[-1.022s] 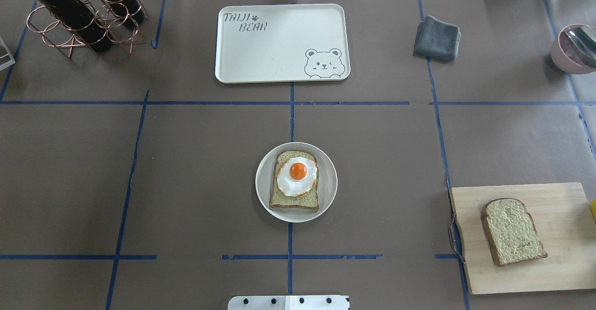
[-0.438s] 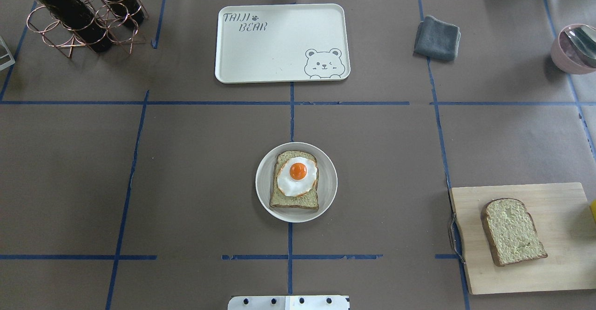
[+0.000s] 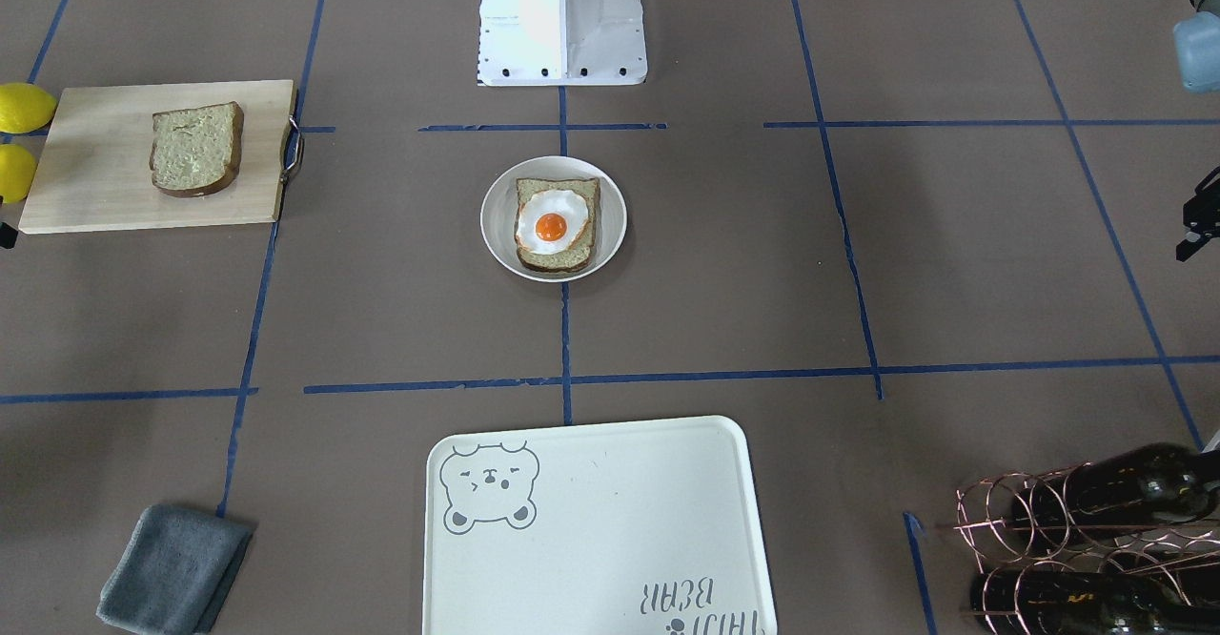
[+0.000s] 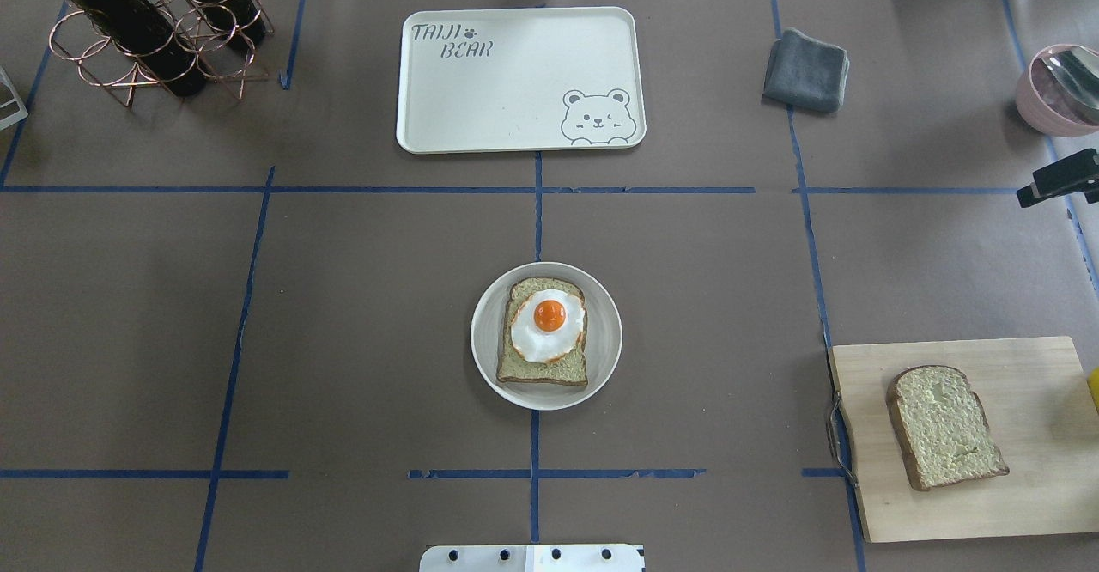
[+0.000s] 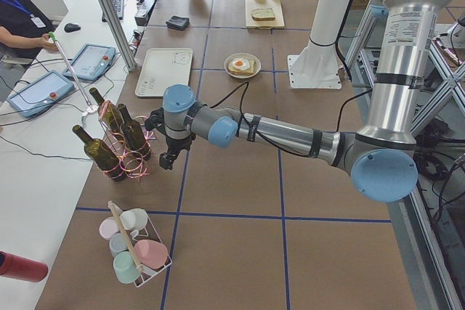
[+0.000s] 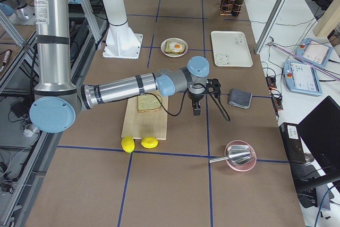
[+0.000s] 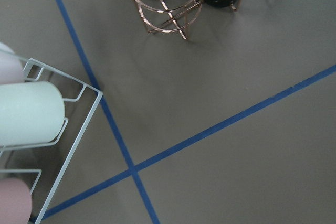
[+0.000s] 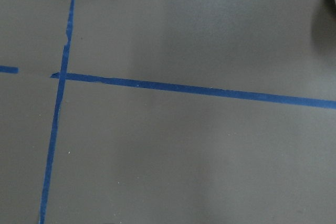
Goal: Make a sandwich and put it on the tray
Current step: 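Move the right gripper down to the bread slice on the bamboo board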
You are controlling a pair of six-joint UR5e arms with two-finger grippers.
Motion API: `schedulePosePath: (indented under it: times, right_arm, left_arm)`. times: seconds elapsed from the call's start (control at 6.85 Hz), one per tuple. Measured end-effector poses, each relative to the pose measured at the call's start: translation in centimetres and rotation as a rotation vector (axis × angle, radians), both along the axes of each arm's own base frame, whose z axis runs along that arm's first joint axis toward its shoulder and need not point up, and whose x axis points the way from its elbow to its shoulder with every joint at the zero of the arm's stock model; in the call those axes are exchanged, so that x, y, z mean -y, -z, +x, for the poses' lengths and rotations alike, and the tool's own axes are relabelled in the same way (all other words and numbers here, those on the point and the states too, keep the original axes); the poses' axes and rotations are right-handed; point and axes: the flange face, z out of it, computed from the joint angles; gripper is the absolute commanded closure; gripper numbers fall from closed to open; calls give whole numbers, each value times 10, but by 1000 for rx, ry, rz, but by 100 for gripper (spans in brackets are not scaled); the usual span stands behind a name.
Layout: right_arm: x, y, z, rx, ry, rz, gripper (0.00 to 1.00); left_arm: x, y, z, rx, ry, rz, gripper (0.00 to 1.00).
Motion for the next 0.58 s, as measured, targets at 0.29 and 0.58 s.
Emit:
schedulePosePath:
  times: [0.29, 0.58]
  right_arm:
    - [-63, -23, -36, 57, -78, -15, 0]
    - [-125, -34, -52, 47, -90, -61, 0]
  left_arm:
    - [0, 8, 14, -25, 24, -10, 0]
    - [-1, 15, 18, -53, 47, -29, 0]
